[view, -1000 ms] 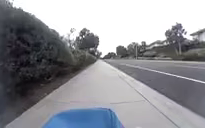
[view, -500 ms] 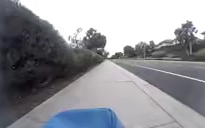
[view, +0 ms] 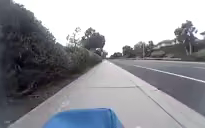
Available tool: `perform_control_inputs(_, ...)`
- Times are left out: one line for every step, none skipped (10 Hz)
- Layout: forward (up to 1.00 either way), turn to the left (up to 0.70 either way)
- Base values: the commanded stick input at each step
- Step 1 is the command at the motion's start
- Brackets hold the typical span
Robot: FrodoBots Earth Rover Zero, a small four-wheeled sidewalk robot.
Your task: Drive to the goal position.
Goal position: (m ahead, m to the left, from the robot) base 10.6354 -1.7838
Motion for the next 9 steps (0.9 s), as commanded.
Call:
perform_control_inputs(1.00, 0.00)
perform_control_inputs(1.00, 0.00)
perform_control_inputs(1.00, 0.00)
perform_control_inputs(1.00, 0.00)
perform_control_inputs(1.00, 0.00)
perform_control_inputs(1.00, 0.00)
perform_control_inputs(1.00, 0.00)
perform_control_inputs(1.00, 0.00)
perform_control_inputs(1.00, 0.00)
